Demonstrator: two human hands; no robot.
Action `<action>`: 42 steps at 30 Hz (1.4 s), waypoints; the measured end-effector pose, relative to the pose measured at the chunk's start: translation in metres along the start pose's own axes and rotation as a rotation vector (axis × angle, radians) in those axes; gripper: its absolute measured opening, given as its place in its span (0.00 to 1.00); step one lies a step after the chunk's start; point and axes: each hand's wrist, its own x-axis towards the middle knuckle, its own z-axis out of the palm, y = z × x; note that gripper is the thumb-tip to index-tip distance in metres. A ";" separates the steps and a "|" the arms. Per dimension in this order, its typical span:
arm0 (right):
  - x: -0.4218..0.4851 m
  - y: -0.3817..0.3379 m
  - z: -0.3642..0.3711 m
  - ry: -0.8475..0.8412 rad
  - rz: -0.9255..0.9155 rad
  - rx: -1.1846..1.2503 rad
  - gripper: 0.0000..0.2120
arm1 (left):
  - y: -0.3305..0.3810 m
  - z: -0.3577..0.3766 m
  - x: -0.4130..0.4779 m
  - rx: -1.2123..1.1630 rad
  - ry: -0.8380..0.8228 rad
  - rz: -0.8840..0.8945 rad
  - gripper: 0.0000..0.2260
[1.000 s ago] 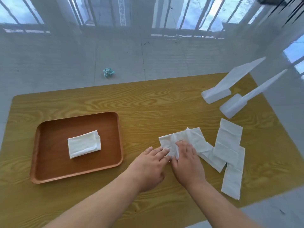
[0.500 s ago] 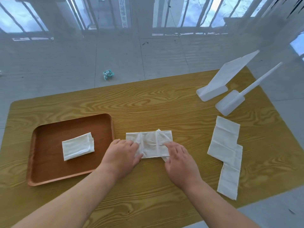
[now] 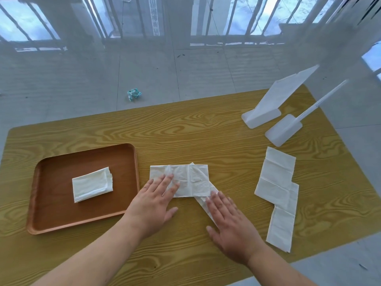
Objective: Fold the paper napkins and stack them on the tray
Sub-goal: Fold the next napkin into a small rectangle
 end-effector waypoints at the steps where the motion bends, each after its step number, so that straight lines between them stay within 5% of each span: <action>1: -0.003 -0.001 0.004 -0.010 0.010 -0.029 0.34 | 0.000 0.003 0.000 -0.003 -0.039 -0.002 0.34; 12: -0.015 0.041 -0.014 -0.048 0.393 -0.059 0.42 | -0.003 0.007 -0.003 -0.009 -0.113 -0.074 0.36; 16: 0.016 0.003 -0.027 0.031 0.260 0.020 0.38 | -0.002 -0.001 -0.002 -0.031 -0.066 -0.124 0.38; 20: 0.056 -0.034 -0.025 0.009 0.052 0.055 0.36 | -0.002 -0.013 0.005 -0.065 0.100 -0.387 0.35; 29: 0.040 -0.029 0.003 -0.077 0.060 -0.036 0.37 | -0.019 -0.033 0.031 0.042 0.083 -0.577 0.30; 36: 0.032 -0.035 0.008 -0.046 0.118 -0.002 0.37 | -0.008 -0.044 0.052 -0.190 -0.017 -0.619 0.19; 40: 0.033 -0.035 0.009 -0.031 0.119 0.005 0.37 | -0.005 -0.044 0.056 -0.555 0.007 -0.664 0.02; 42: 0.032 -0.035 0.009 -0.029 0.120 0.012 0.37 | -0.003 -0.044 0.055 -0.826 0.030 -0.719 0.08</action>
